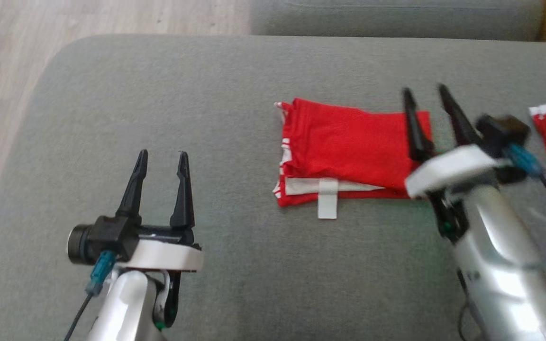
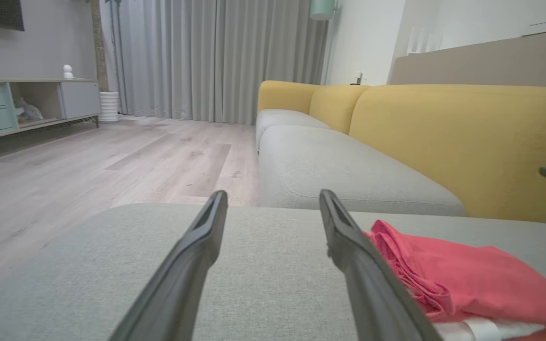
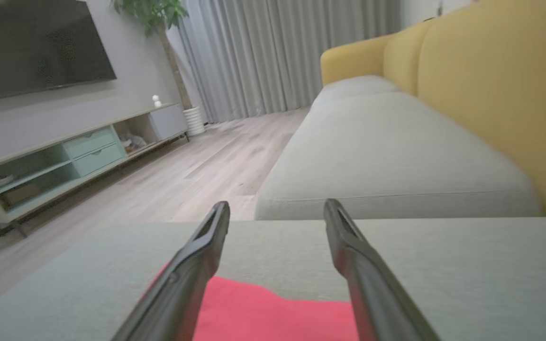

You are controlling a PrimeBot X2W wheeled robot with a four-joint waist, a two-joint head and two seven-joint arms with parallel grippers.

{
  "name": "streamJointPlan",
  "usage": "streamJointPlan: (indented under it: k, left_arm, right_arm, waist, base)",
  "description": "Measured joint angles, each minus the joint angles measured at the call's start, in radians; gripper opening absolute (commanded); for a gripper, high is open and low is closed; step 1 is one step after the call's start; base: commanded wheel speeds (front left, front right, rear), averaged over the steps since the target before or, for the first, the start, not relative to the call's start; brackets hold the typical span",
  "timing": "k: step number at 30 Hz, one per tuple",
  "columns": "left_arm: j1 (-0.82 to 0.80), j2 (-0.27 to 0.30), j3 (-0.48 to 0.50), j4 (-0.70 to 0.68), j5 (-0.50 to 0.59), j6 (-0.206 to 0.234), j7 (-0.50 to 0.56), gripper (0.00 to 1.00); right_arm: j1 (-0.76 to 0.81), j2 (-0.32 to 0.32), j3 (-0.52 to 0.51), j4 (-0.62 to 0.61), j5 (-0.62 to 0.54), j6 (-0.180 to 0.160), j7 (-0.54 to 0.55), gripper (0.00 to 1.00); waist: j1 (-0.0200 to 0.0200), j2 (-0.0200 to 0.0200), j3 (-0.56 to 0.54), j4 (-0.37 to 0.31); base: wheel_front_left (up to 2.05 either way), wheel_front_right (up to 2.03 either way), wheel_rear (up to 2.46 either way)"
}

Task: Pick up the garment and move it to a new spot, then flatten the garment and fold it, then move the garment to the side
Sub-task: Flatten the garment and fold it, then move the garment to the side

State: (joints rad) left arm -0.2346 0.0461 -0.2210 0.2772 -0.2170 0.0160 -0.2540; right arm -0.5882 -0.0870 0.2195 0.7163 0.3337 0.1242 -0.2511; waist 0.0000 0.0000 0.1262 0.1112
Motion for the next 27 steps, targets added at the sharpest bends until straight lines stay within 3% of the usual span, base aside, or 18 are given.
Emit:
streamJointPlan:
  k: [6,11,15,22,27]
  left_arm:
    - [0.051,0.000,0.031,0.010,-0.052,-0.016,-0.001,1.00]
    - [0.074,0.000,0.040,0.016,-0.047,-0.017,-0.001,1.00]
    - [0.085,0.000,0.055,0.026,-0.046,-0.017,-0.001,1.00]
    - [0.097,0.000,0.053,0.027,-0.046,-0.018,-0.001,1.00]
    - [0.076,0.000,0.032,0.022,-0.046,-0.018,-0.001,1.00]
  right_arm:
    - [0.261,0.011,-0.193,-0.211,-0.160,0.000,0.000,1.00]
    - [0.382,0.028,-0.250,-0.310,-0.209,0.000,0.000,1.00]
    - [0.443,0.034,-0.241,-0.328,-0.181,0.000,0.000,1.00]
    - [0.451,0.039,-0.235,-0.332,-0.181,0.000,0.000,1.00]
    - [0.359,0.039,-0.250,-0.307,-0.208,0.000,0.032,1.00]
  waist:
    - [0.0000,0.0000,-0.019,-0.059]
    - [0.0000,0.0000,-0.031,-0.094]
    - [-0.0001,0.0000,-0.035,-0.111]
    - [0.0000,0.0000,-0.016,-0.105]
    - [0.0001,0.0000,0.026,-0.082]
  base:
    - [0.00,0.00,0.00]
    - [0.00,0.00,0.00]
    - [0.00,0.00,0.00]
    - [0.00,0.00,0.00]
    - [0.00,0.00,0.00]
